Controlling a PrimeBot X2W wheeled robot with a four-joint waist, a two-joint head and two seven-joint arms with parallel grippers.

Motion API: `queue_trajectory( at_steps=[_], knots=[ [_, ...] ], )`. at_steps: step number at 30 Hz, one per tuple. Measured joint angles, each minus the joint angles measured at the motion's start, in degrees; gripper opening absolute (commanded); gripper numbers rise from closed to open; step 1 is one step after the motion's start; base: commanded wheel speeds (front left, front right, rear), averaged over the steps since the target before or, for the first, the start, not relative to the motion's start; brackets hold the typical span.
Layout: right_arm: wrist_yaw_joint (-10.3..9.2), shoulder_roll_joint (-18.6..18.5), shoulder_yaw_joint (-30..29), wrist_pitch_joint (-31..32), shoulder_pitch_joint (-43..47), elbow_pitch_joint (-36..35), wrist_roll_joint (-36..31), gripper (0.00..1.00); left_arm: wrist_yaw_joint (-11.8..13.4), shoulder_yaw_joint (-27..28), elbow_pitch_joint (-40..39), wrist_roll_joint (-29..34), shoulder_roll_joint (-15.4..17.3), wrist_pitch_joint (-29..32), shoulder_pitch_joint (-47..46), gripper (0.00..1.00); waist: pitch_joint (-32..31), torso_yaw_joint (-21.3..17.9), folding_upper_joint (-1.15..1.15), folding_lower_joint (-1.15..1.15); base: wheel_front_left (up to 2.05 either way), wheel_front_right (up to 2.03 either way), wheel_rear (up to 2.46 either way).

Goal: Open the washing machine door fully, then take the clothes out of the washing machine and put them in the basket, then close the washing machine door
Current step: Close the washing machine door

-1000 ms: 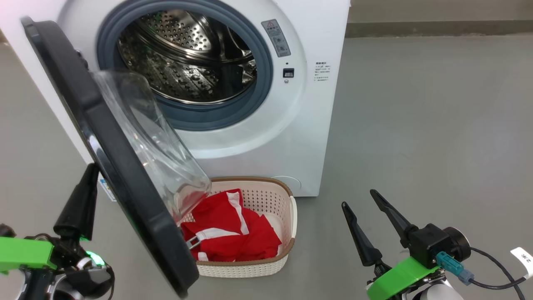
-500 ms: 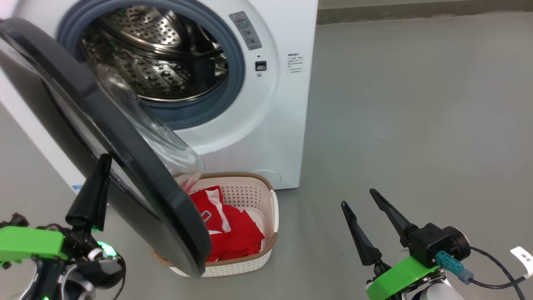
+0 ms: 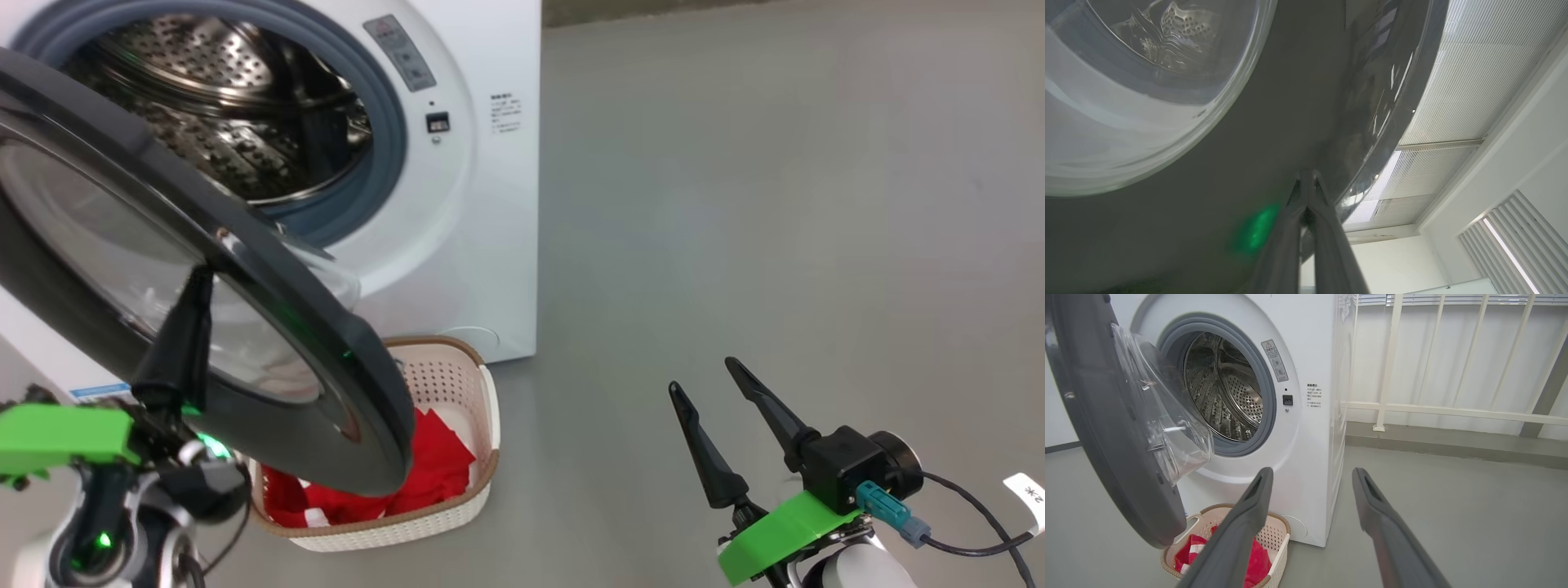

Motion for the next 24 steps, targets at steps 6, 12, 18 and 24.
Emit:
queue_trajectory(
  at_steps=[6,12,18,24],
  knots=[
    [0.0,0.01,-0.13,0.0,-0.44,-0.73,0.0,1.0,-0.02,1.12,2.47,-0.2,-0.03,-2.44,-4.72,0.0,1.93,-1.39,0.0,0.0,0.0,0.0,0.0],
    [0.0,0.0,-0.53,0.0,-2.31,-1.26,0.0,1.0,-0.82,2.47,5.26,-0.15,0.01,-4.32,-9.5,0.0,4.47,-2.45,0.0,0.0,0.0,0.0,0.0],
    [0.0,0.01,-0.64,0.0,-2.94,-1.98,0.67,1.0,-1.46,2.49,7.28,0.65,0.01,-5.44,-14.43,0.0,7.12,-3.12,0.0,0.0,0.0,0.0,0.0],
    [0.0,0.01,-1.0,0.0,-5.09,-3.19,0.67,1.0,-2.22,1.47,9.91,1.44,-0.01,-5.9,-19.78,0.0,9.85,-3.47,0.0,0.0,0.0,0.0,0.0]
  ],
)
